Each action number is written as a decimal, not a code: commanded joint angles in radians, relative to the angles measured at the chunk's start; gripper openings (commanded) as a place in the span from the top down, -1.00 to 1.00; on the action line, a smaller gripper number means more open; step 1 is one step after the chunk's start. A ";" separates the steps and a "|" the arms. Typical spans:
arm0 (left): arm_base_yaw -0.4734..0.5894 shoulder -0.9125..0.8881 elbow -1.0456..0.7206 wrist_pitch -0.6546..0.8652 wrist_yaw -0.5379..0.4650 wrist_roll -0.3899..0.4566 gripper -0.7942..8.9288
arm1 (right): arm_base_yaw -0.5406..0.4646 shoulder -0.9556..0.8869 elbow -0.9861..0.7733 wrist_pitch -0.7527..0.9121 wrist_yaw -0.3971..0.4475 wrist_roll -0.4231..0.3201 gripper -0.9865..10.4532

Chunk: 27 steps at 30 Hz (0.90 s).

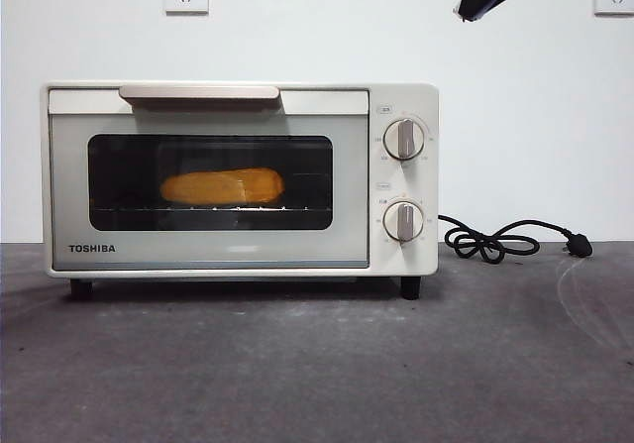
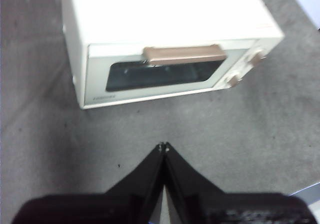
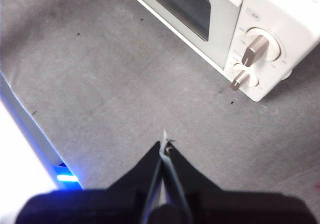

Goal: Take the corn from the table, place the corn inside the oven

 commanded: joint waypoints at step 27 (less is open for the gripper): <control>-0.089 -0.575 -1.070 1.390 -0.424 -0.071 0.84 | 0.000 0.000 0.001 0.108 0.081 -0.003 0.83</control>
